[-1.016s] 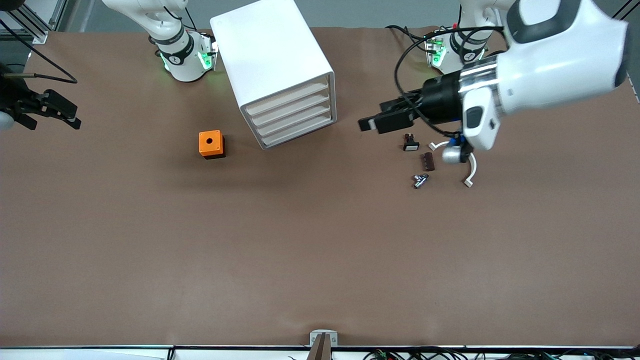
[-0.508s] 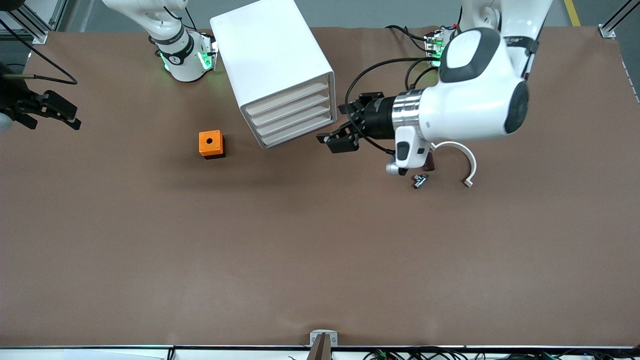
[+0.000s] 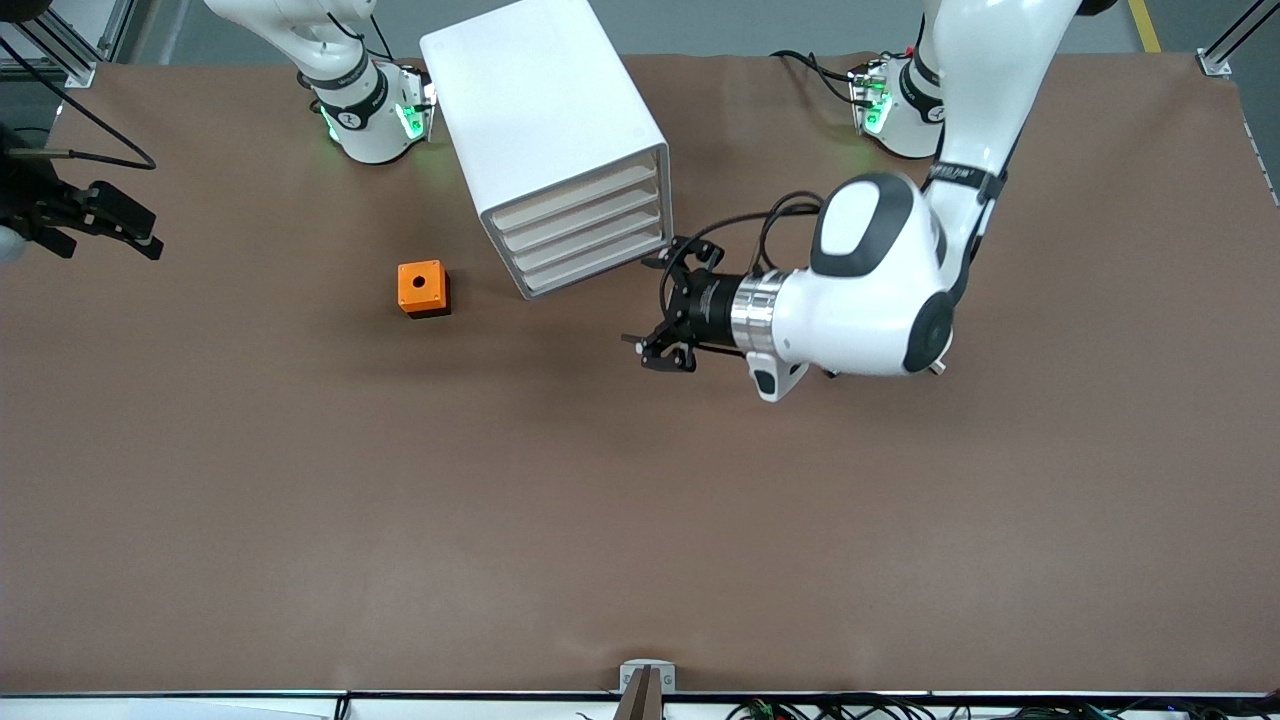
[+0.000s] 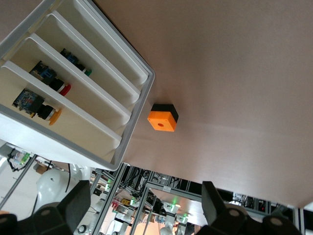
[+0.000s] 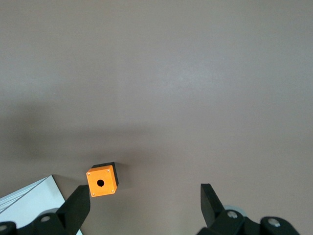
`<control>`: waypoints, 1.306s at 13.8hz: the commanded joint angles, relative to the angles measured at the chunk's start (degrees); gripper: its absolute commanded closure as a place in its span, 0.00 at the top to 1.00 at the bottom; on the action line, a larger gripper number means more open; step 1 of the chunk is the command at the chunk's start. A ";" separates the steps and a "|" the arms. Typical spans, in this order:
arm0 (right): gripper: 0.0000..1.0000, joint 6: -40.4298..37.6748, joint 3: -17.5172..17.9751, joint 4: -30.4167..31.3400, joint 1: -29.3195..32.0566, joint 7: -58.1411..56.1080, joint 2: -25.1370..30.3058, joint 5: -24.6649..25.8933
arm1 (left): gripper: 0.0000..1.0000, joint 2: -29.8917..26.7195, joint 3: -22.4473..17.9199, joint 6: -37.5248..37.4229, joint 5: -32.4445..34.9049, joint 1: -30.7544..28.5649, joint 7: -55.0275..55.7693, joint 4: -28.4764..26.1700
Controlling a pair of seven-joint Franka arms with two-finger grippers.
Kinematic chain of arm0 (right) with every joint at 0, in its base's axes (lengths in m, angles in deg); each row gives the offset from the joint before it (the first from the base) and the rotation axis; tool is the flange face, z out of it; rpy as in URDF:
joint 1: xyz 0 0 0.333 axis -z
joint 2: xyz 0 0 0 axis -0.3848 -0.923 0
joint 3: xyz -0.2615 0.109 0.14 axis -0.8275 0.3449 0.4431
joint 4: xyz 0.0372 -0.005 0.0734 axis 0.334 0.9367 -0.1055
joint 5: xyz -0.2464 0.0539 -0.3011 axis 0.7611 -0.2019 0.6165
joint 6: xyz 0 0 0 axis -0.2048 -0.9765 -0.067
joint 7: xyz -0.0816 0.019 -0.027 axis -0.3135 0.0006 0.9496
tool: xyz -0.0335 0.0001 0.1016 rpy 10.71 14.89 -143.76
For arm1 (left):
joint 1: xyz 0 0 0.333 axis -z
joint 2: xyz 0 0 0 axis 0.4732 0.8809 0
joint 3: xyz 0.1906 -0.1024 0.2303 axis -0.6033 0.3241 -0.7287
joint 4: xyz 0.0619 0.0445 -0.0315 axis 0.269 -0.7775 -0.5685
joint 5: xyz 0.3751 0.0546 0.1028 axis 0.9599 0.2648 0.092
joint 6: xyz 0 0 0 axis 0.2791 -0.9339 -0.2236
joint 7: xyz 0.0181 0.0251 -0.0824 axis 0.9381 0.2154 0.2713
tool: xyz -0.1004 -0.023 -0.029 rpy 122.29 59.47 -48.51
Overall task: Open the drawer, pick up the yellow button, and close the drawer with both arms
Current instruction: 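Move the left gripper toward the front of the white cabinet drawer, then grasp the drawer front of the white cabinet with the left gripper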
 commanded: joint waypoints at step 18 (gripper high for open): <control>1.00 -0.18 0.04 0.36 -0.21 0.79 0.69 -0.30 | 0.93 15.05 0.27 -33.47 -6.46 2.10 35.36 3.35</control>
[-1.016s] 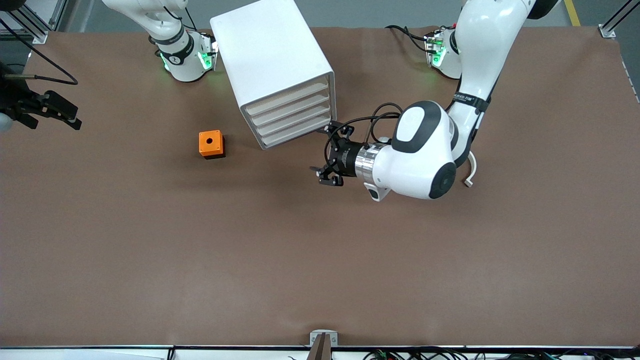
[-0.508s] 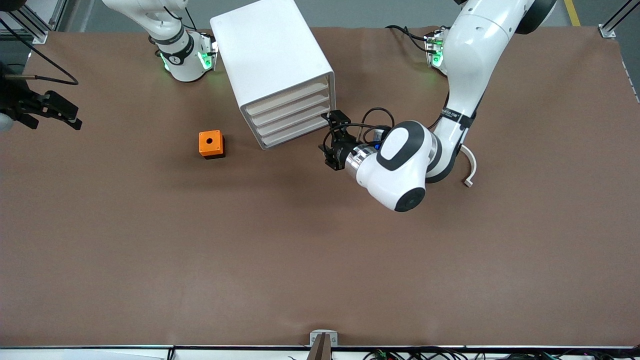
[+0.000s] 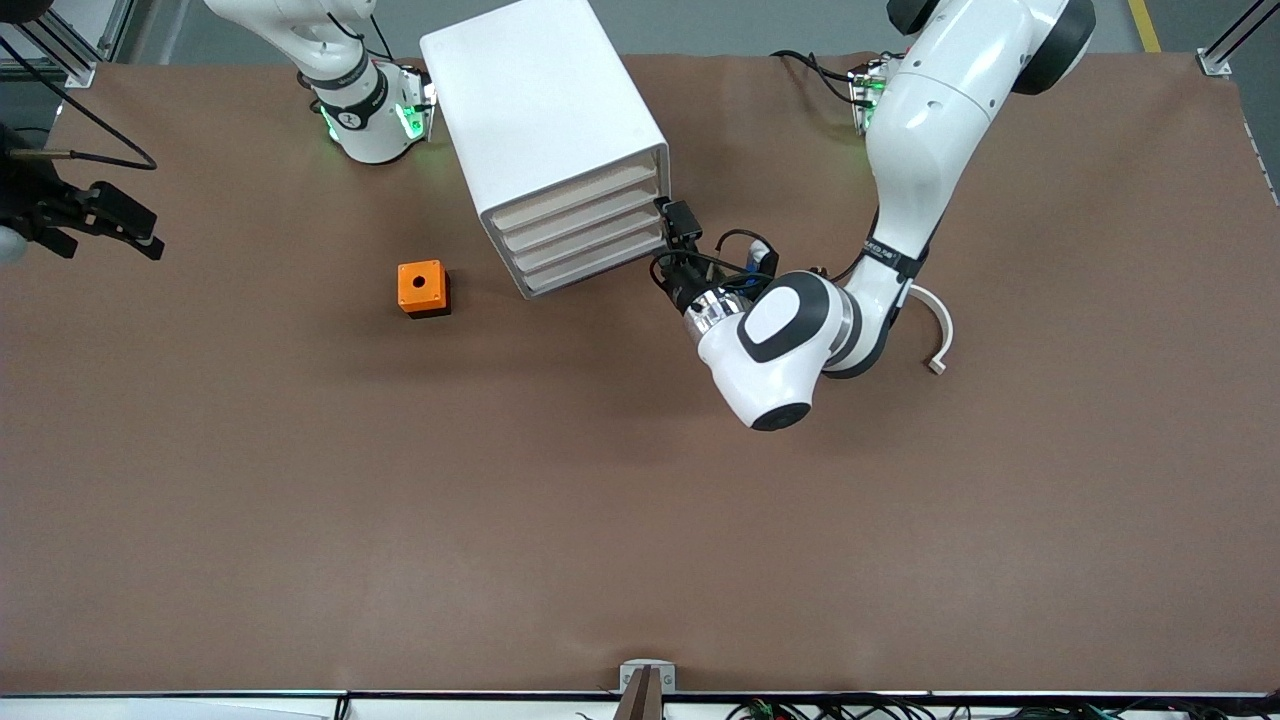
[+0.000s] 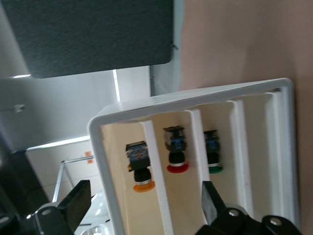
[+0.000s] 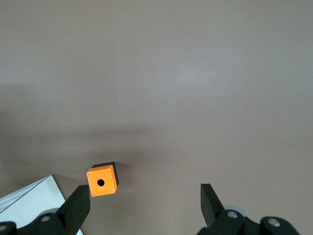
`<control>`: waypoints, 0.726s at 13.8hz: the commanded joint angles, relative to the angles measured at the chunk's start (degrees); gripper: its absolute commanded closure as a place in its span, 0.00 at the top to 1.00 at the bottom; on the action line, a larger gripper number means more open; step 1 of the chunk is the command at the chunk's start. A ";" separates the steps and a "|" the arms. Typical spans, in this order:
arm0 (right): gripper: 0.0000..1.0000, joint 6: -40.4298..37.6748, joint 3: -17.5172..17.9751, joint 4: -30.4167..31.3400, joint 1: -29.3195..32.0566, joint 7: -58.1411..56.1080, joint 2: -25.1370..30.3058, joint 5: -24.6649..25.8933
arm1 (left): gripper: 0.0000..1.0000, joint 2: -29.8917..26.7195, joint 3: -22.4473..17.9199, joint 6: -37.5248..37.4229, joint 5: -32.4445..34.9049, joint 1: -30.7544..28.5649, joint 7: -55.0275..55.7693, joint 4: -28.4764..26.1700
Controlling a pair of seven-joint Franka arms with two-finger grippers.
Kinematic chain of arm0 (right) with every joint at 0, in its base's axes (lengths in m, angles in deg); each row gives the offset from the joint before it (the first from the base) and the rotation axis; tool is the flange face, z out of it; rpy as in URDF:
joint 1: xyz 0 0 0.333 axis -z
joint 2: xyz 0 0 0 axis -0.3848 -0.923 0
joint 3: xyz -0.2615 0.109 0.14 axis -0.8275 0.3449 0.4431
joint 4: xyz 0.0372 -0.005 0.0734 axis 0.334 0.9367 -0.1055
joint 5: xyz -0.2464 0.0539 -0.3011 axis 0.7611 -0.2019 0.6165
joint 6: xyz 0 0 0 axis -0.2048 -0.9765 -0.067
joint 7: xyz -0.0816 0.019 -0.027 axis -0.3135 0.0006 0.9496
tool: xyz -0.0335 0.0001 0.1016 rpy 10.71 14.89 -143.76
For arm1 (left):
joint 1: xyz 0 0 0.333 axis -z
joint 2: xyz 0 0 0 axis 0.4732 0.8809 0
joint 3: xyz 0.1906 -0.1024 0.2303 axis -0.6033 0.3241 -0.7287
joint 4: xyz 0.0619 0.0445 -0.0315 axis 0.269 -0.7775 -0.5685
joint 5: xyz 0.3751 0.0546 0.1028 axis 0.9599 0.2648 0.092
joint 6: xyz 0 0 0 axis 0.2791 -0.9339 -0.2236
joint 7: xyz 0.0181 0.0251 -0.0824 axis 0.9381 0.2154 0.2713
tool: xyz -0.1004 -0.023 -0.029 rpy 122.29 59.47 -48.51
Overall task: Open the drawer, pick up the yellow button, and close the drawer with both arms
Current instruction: 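Grasp the drawer front of the white cabinet with the left gripper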
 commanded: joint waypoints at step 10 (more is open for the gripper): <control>1.00 -0.35 0.04 0.17 -0.12 0.66 0.69 -0.23 | 0.50 3.82 -0.30 -1.69 -2.93 2.46 3.16 1.68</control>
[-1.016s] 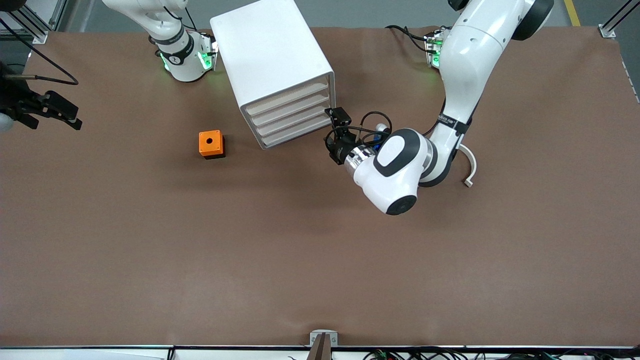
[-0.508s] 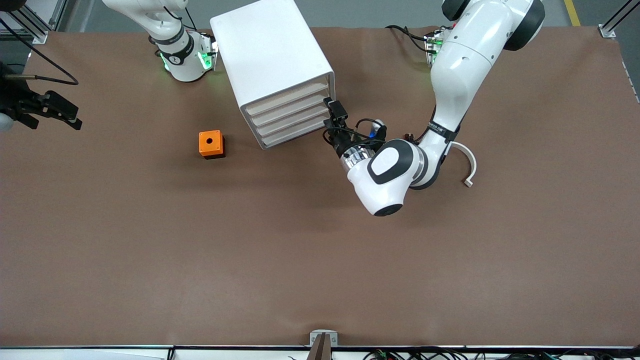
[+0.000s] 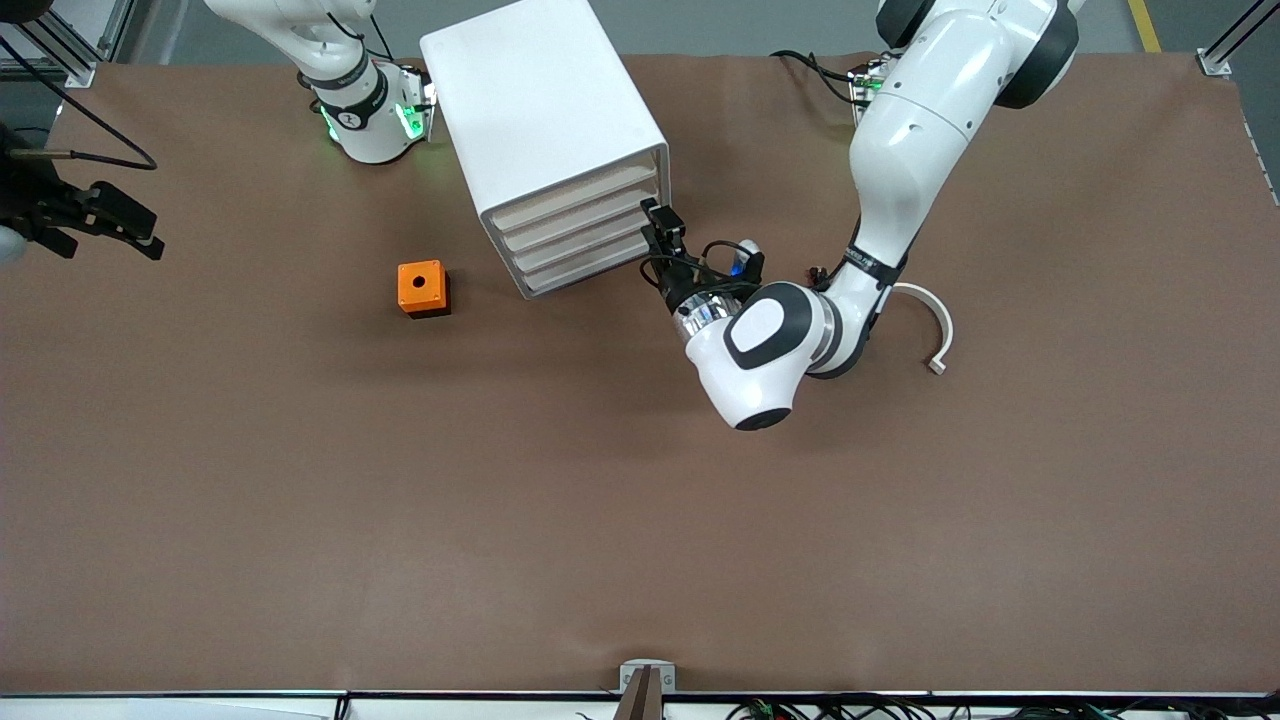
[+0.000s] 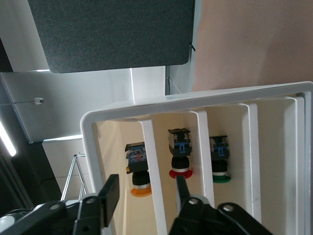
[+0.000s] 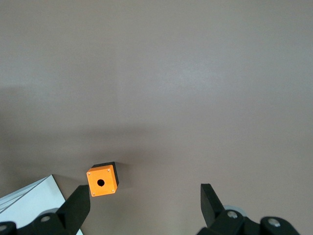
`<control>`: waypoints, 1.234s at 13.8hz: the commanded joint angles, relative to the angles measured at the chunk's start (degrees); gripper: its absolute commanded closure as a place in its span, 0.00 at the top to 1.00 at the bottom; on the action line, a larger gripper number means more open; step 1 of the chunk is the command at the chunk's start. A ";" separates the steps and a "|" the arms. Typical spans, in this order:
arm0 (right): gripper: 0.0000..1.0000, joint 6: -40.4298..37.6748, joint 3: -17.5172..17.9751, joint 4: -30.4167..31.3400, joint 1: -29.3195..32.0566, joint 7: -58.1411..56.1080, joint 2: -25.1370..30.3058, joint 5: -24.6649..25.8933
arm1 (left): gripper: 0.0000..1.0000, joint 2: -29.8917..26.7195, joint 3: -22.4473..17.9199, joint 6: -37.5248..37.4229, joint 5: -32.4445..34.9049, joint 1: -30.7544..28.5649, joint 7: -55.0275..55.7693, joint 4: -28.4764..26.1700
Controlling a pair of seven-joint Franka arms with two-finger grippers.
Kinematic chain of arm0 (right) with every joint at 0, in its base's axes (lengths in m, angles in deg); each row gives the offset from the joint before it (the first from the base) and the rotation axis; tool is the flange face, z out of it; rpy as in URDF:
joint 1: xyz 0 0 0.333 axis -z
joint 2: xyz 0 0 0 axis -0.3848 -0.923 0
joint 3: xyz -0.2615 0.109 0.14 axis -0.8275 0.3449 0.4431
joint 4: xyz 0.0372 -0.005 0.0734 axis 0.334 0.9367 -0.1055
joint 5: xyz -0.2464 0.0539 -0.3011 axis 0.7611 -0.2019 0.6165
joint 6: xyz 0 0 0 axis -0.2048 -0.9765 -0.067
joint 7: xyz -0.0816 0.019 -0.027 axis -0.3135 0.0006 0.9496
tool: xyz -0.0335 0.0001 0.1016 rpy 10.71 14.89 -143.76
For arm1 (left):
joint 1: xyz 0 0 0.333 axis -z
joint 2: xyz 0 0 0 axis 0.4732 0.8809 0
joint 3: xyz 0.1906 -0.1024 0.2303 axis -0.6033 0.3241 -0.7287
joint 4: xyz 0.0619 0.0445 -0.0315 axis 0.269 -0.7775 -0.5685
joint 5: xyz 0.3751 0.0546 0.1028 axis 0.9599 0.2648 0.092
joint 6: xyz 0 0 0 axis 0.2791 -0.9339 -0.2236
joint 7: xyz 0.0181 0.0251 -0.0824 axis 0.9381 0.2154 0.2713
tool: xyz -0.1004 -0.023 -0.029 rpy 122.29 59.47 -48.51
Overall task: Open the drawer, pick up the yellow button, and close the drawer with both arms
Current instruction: 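Grasp the drawer front of the white cabinet with the left gripper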
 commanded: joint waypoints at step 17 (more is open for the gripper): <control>1.00 0.01 -0.58 0.35 0.75 -2.50 0.69 -2.87 | 0.23 2.70 -0.22 -2.66 -2.06 7.35 1.71 0.03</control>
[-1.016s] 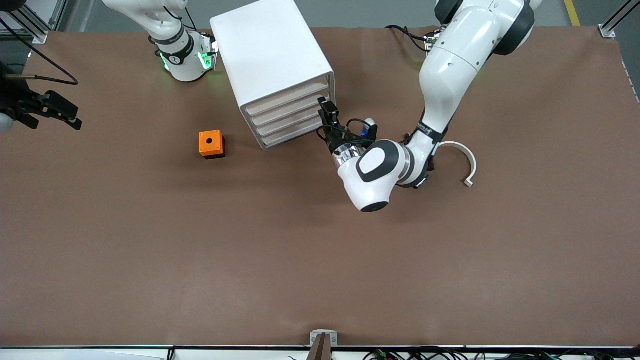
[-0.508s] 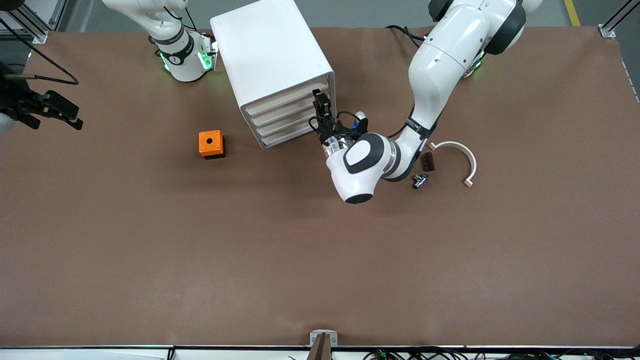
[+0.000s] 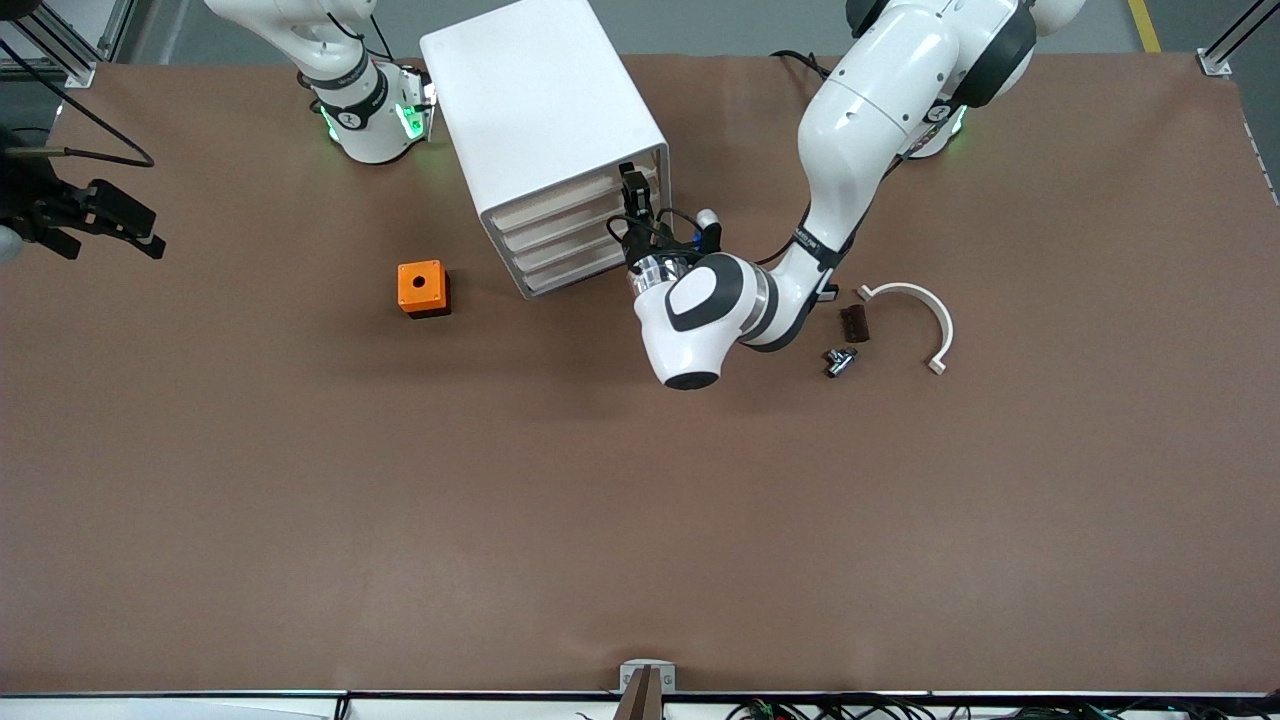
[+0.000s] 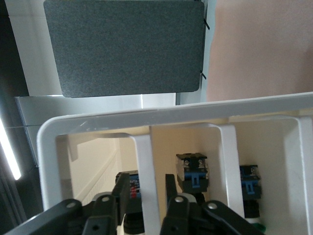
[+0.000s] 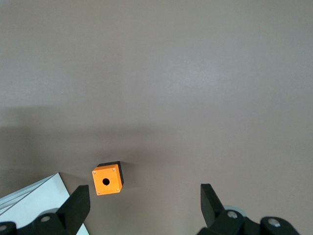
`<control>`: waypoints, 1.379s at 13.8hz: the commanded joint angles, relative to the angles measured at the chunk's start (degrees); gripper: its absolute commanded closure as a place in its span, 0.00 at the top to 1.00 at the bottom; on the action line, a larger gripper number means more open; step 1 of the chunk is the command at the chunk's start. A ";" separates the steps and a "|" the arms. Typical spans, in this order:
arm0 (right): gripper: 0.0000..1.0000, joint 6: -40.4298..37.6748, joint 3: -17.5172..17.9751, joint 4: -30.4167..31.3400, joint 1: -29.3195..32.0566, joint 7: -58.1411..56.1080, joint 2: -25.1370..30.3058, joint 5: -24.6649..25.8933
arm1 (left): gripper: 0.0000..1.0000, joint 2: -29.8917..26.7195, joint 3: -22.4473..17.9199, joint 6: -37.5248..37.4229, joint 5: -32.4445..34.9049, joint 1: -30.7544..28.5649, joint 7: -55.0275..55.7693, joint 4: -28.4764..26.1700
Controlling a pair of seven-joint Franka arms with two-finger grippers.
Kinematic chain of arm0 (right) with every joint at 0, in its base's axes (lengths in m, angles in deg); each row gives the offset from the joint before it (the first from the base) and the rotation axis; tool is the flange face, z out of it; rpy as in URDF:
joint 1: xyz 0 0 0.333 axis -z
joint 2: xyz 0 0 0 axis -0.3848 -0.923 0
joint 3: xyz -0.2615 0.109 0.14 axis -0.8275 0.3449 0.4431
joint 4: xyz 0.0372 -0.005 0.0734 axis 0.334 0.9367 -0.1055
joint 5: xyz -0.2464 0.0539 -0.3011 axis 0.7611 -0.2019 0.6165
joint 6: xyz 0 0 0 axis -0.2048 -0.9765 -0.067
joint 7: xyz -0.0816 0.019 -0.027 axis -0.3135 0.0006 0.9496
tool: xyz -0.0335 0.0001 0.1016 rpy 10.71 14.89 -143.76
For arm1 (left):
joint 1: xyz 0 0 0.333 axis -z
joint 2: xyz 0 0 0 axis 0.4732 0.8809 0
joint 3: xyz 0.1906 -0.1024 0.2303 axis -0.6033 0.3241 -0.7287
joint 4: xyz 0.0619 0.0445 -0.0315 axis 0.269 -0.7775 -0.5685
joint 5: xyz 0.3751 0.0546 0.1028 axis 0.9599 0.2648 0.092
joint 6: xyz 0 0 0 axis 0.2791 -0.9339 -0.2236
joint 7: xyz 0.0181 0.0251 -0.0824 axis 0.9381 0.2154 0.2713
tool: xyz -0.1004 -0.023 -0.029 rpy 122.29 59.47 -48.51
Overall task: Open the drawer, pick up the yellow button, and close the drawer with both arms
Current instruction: 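Grasp the drawer front of the white cabinet with the left gripper, then pull the drawer open with the left gripper while the right gripper approaches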
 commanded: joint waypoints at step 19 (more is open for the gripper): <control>1.00 -0.70 0.31 -6.68 2.26 -0.82 -16.97 0.85 | 0.04 2.88 -0.87 -0.56 -7.87 -6.91 1.42 1.11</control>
